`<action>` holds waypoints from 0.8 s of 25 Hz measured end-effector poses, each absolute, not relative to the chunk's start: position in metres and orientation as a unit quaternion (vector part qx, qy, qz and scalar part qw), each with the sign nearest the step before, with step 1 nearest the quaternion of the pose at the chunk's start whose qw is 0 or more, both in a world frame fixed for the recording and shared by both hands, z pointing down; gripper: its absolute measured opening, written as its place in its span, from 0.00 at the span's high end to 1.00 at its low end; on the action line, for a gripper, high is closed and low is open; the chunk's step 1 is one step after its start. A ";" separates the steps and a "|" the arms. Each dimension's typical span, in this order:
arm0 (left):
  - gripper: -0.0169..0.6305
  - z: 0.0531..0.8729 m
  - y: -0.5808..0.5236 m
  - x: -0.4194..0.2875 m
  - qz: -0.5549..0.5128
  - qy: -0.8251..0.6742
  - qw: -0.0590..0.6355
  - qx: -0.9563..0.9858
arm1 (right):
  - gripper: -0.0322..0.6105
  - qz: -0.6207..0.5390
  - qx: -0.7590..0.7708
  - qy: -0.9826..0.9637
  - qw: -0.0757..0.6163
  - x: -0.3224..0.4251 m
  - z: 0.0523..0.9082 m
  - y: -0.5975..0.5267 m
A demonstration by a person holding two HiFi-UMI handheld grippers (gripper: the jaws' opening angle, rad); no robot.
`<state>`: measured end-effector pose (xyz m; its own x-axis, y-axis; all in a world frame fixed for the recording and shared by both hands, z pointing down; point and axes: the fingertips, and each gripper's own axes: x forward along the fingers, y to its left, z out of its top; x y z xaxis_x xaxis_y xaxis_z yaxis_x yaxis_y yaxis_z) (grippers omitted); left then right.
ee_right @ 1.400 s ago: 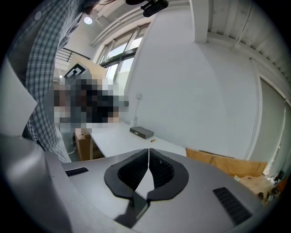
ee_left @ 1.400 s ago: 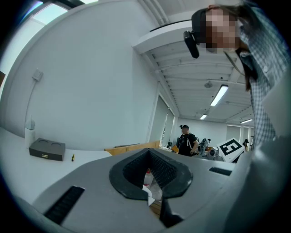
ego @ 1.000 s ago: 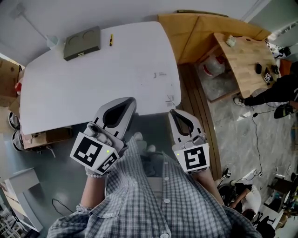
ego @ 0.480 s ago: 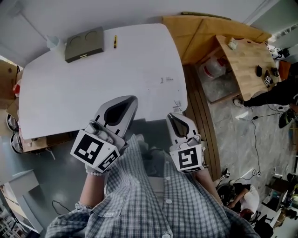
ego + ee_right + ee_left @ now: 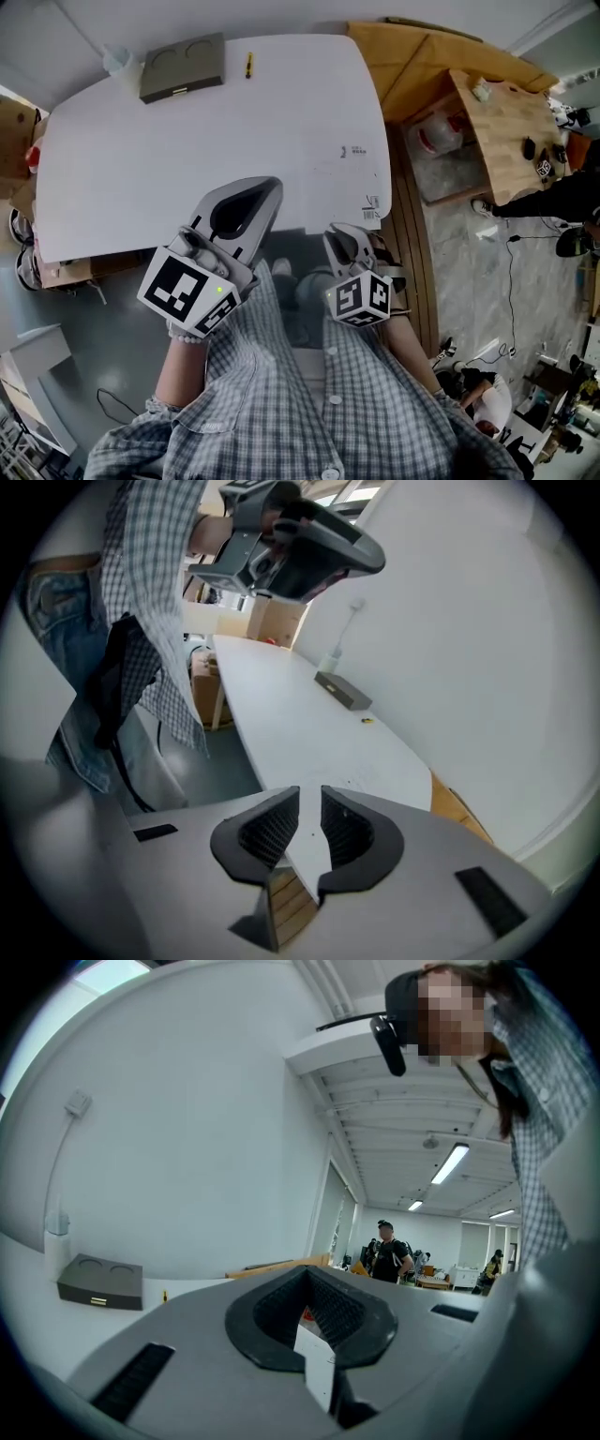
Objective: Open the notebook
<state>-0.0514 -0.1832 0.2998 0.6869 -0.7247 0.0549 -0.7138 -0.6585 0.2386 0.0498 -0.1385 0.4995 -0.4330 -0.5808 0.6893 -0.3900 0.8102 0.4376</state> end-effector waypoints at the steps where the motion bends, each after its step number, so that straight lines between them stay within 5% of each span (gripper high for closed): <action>1: 0.96 0.300 -0.183 -0.053 -0.023 -0.396 0.120 0.910 | 0.84 -0.104 0.278 -0.840 0.455 0.047 0.507 -0.136; 3: 0.96 0.300 -0.182 -0.057 -0.023 -0.400 0.120 0.909 | 0.78 -0.103 0.258 -0.838 0.470 0.043 0.521 -0.132; 20: 0.96 0.306 -0.177 -0.073 -0.014 -0.432 0.129 0.893 | 0.78 -0.208 0.133 -0.791 0.559 0.031 0.592 -0.130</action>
<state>-0.0731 -0.1773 0.3056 0.6265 -0.7746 0.0865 -0.7675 -0.5937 0.2418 0.0309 -0.1303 0.5917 -0.3388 -0.4434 0.8299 0.0216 0.8781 0.4780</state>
